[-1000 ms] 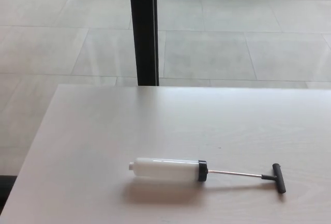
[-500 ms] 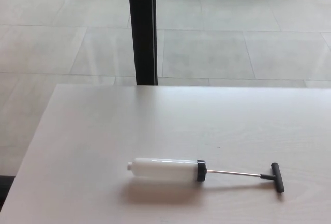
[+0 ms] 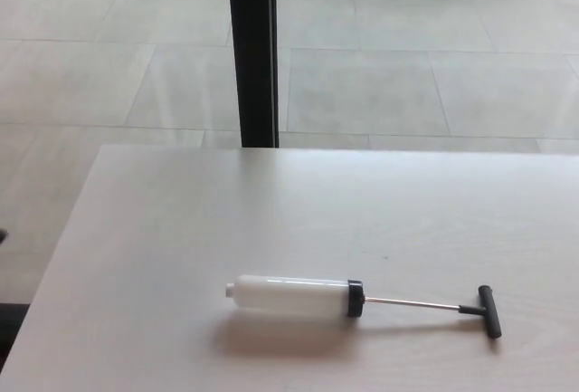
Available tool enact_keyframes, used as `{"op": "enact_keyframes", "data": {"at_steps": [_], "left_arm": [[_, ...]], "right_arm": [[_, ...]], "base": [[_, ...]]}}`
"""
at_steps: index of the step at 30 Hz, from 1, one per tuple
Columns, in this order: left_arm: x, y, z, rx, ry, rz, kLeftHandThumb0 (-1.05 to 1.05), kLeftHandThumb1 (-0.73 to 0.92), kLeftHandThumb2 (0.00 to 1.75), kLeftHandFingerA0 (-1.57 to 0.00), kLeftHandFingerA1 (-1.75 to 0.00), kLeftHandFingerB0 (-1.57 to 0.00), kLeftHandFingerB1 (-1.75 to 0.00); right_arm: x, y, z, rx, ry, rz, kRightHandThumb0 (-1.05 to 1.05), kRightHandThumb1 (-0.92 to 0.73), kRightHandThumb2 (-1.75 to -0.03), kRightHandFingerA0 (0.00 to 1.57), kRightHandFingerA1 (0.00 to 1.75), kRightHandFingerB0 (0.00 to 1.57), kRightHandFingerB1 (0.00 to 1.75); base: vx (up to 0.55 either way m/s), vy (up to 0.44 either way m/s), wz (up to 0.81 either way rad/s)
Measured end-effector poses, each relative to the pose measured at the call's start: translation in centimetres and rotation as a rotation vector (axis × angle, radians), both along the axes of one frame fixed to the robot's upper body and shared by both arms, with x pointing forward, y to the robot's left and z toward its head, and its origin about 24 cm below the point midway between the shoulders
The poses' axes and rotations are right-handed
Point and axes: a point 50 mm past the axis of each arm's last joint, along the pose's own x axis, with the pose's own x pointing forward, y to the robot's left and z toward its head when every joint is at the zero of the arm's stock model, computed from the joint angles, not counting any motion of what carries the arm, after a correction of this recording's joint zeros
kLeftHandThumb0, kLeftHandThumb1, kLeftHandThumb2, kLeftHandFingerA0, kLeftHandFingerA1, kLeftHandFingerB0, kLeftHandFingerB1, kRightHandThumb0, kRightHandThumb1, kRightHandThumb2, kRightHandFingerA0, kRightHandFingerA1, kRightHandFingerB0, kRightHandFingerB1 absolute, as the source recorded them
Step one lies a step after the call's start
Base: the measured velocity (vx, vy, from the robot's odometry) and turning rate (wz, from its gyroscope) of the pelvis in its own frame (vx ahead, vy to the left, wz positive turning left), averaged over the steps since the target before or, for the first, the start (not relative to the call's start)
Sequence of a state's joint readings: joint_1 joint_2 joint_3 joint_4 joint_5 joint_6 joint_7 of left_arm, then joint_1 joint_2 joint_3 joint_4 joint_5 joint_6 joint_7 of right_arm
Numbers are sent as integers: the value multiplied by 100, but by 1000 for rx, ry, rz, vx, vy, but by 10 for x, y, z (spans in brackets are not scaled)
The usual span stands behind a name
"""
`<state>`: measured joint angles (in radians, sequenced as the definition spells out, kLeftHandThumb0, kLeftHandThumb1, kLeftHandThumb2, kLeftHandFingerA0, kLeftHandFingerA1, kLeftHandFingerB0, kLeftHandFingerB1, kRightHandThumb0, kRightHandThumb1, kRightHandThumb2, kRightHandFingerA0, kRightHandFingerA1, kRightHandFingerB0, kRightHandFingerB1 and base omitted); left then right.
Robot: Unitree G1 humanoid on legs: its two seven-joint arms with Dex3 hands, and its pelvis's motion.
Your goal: The robot uses its left hand to lift the air pump kept on the middle of the desk and use the right hand to compress the handle
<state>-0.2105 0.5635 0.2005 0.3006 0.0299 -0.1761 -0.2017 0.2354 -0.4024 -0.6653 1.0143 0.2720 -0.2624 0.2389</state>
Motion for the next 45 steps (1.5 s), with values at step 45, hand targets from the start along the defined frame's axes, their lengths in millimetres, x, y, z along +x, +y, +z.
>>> {"op": "enact_keyframes", "data": {"at_steps": [45], "left_arm": [[35,-230,-40,620,1,-629,-79,47,90,-9,-59,-22,-51]], "right_arm": [[24,7,-2,11,-18,70,-65,-70,-62,18,34,20,28]], "base": [[0,0,0]]}}
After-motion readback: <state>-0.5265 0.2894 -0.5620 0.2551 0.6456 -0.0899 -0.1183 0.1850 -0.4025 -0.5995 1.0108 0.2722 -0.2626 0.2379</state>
